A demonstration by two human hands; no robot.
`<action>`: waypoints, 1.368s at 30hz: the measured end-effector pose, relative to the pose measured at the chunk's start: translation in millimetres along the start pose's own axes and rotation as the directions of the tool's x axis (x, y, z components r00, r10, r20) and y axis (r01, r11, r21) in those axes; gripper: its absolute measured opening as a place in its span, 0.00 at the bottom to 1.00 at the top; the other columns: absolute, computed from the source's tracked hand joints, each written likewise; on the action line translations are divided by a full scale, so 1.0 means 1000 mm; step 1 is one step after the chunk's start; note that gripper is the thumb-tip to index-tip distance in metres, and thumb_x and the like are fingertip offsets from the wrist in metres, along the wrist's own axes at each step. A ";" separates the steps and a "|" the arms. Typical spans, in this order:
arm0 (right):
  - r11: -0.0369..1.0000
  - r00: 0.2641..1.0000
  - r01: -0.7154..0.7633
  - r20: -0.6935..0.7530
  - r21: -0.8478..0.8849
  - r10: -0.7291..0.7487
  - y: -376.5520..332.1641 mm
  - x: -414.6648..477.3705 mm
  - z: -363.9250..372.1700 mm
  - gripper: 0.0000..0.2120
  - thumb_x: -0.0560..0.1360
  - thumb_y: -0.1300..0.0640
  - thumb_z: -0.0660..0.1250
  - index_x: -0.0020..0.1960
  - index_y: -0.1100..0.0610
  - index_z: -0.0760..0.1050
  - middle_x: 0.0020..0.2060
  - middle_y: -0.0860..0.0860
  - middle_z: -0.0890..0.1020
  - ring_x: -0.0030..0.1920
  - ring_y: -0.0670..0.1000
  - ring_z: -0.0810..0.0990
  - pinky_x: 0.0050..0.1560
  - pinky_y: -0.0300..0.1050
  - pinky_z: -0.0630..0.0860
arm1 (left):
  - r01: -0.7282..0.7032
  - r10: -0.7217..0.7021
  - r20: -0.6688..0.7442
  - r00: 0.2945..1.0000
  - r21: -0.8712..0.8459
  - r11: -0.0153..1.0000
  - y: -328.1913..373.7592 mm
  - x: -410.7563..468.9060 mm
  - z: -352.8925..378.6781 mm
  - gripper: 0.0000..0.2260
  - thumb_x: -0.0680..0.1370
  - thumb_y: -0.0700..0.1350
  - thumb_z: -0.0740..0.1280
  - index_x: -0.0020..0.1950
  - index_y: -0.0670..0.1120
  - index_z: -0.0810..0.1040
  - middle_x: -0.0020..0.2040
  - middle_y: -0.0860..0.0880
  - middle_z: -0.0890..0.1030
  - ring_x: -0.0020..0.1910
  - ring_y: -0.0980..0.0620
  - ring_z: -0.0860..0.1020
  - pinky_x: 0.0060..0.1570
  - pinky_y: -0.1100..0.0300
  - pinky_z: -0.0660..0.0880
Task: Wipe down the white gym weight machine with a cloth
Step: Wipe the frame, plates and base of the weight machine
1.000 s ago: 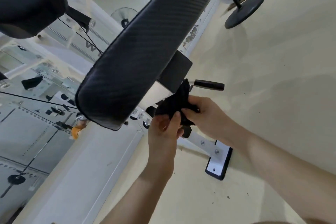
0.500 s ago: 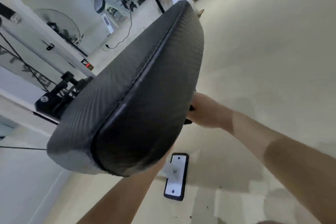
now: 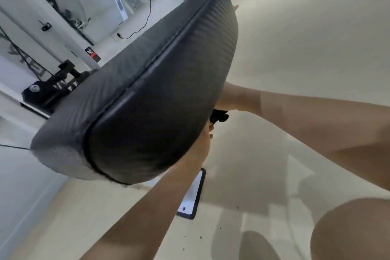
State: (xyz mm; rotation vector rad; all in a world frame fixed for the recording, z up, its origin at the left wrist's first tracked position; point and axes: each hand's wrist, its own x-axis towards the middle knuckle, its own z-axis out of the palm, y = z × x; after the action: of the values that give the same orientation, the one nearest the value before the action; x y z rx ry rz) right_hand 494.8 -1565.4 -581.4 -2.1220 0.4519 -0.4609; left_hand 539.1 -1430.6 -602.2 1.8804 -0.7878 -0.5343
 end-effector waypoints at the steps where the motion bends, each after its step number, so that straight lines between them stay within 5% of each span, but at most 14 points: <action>1: 1.000 1.000 0.009 0.012 -0.018 -0.008 0.001 0.004 -0.002 0.18 0.77 0.59 0.64 0.30 0.47 0.77 0.31 0.45 0.80 0.34 0.46 0.78 0.31 0.33 0.71 | 0.007 -0.004 -0.040 0.999 0.089 0.996 0.001 0.002 0.002 0.13 0.84 0.49 0.56 0.56 0.43 0.75 0.50 0.49 0.82 0.48 0.53 0.81 0.52 0.54 0.78; 4: 0.999 0.994 -0.031 0.101 -0.042 0.035 0.010 0.013 -0.006 0.13 0.79 0.54 0.63 0.44 0.59 0.82 0.38 0.54 0.82 0.39 0.54 0.78 0.36 0.43 0.74 | 0.054 -0.029 -0.194 0.981 0.127 0.990 0.003 0.007 0.006 0.16 0.82 0.52 0.60 0.56 0.40 0.78 0.43 0.48 0.85 0.43 0.53 0.84 0.44 0.56 0.82; 9: 0.979 0.924 -0.155 0.369 0.130 0.097 0.032 0.020 -0.010 0.15 0.82 0.55 0.56 0.41 0.61 0.73 0.33 0.55 0.71 0.30 0.52 0.69 0.26 0.39 0.66 | 0.207 -0.097 -0.285 0.953 0.385 0.899 0.016 0.012 0.009 0.16 0.81 0.56 0.58 0.52 0.45 0.78 0.38 0.50 0.85 0.33 0.53 0.84 0.35 0.55 0.81; 14: 0.948 0.790 -0.229 0.612 0.221 0.048 0.049 0.027 -0.017 0.15 0.78 0.57 0.55 0.33 0.54 0.64 0.24 0.49 0.66 0.24 0.49 0.61 0.26 0.37 0.56 | 0.165 0.166 -0.234 0.958 0.923 0.349 0.039 0.011 0.031 0.20 0.81 0.57 0.54 0.37 0.47 0.74 0.30 0.50 0.78 0.30 0.49 0.79 0.35 0.55 0.76; 17: 0.870 0.704 -0.371 0.709 0.323 0.037 0.077 0.021 -0.017 0.15 0.78 0.56 0.56 0.32 0.53 0.65 0.24 0.49 0.66 0.24 0.48 0.62 0.28 0.40 0.55 | 0.198 0.215 -0.200 0.956 0.980 0.028 0.046 0.015 0.051 0.18 0.81 0.59 0.52 0.41 0.48 0.71 0.32 0.51 0.76 0.31 0.48 0.75 0.30 0.58 0.67; 20: 0.720 0.744 -0.454 0.668 0.524 -0.017 0.099 0.020 -0.023 0.16 0.80 0.53 0.60 0.34 0.54 0.70 0.24 0.49 0.73 0.23 0.46 0.71 0.26 0.37 0.65 | 0.106 0.240 -0.079 0.967 0.989 -0.105 0.046 0.013 0.060 0.16 0.82 0.57 0.52 0.50 0.47 0.71 0.37 0.51 0.75 0.30 0.48 0.74 0.28 0.59 0.61; 22: 0.601 0.774 -0.451 0.624 0.660 -0.104 0.106 0.026 -0.029 0.12 0.80 0.56 0.61 0.41 0.57 0.78 0.32 0.52 0.81 0.30 0.46 0.79 0.32 0.39 0.75 | 0.007 0.219 0.010 0.976 0.997 -0.074 0.045 0.016 0.064 0.14 0.82 0.55 0.55 0.55 0.46 0.71 0.40 0.51 0.76 0.31 0.48 0.75 0.28 0.57 0.66; 25: 0.501 0.688 -0.484 0.666 0.717 -0.288 0.109 0.032 -0.032 0.11 0.81 0.59 0.62 0.59 0.55 0.80 0.51 0.53 0.85 0.49 0.50 0.84 0.47 0.47 0.80 | 0.014 0.077 -0.021 0.997 0.996 0.088 0.038 0.013 0.071 0.16 0.80 0.58 0.59 0.49 0.45 0.71 0.39 0.50 0.78 0.34 0.47 0.77 0.35 0.53 0.73; 27: 0.565 0.670 -0.408 0.656 0.717 -0.348 0.110 0.032 -0.028 0.13 0.79 0.64 0.63 0.59 0.53 0.80 0.52 0.52 0.85 0.50 0.52 0.84 0.47 0.46 0.81 | 0.039 -0.043 -0.031 0.999 0.979 0.200 0.028 0.006 0.073 0.16 0.79 0.58 0.60 0.48 0.44 0.72 0.37 0.49 0.78 0.36 0.47 0.77 0.39 0.52 0.73; 29: 0.678 0.758 -0.268 0.584 0.684 -0.290 0.114 0.038 -0.026 0.11 0.77 0.66 0.66 0.52 0.53 0.82 0.49 0.51 0.86 0.49 0.52 0.84 0.46 0.40 0.80 | 0.106 -0.211 -0.013 0.977 0.894 0.435 0.018 0.005 0.074 0.15 0.79 0.57 0.62 0.52 0.46 0.71 0.43 0.49 0.80 0.44 0.51 0.79 0.45 0.53 0.75; 31: 0.783 0.870 -0.176 0.466 0.597 -0.159 0.123 0.046 -0.022 0.09 0.75 0.63 0.70 0.46 0.50 0.81 0.46 0.49 0.84 0.47 0.49 0.83 0.42 0.33 0.77 | 0.226 -0.325 0.018 0.946 0.680 0.698 0.011 0.014 0.076 0.14 0.79 0.56 0.64 0.58 0.48 0.70 0.53 0.52 0.80 0.56 0.57 0.77 0.54 0.55 0.77; 33: 0.835 0.925 -0.161 0.375 0.526 -0.059 0.135 0.054 -0.019 0.06 0.74 0.60 0.71 0.46 0.49 0.79 0.45 0.47 0.83 0.47 0.47 0.81 0.41 0.32 0.73 | 0.340 -0.360 -0.010 0.933 0.353 0.872 0.003 0.032 0.084 0.14 0.80 0.54 0.63 0.63 0.51 0.71 0.56 0.51 0.79 0.58 0.57 0.77 0.53 0.56 0.78; 38: 0.939 0.892 0.011 0.422 0.344 -0.166 0.150 0.086 -0.032 0.04 0.74 0.58 0.69 0.46 0.50 0.79 0.44 0.44 0.81 0.46 0.46 0.78 0.43 0.33 0.69 | 0.535 -0.566 -0.089 0.819 -0.238 0.811 -0.018 0.080 0.117 0.18 0.83 0.57 0.55 0.64 0.48 0.74 0.55 0.47 0.83 0.53 0.49 0.82 0.44 0.56 0.80; 41: 0.936 0.873 0.023 0.449 0.352 -0.191 0.138 0.125 -0.054 0.04 0.75 0.59 0.69 0.45 0.50 0.79 0.45 0.44 0.80 0.47 0.45 0.77 0.43 0.35 0.69 | 0.473 -0.571 -0.138 0.809 -0.424 0.772 -0.014 0.107 0.125 0.18 0.83 0.58 0.54 0.63 0.49 0.75 0.53 0.46 0.84 0.52 0.47 0.83 0.44 0.56 0.79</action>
State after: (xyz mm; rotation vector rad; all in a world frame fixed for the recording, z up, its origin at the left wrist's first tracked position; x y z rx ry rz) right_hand 556.5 -1736.8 -647.5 -1.8417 -0.0357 -0.0535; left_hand 534.5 -1581.6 -669.3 1.7470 0.0470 -0.7077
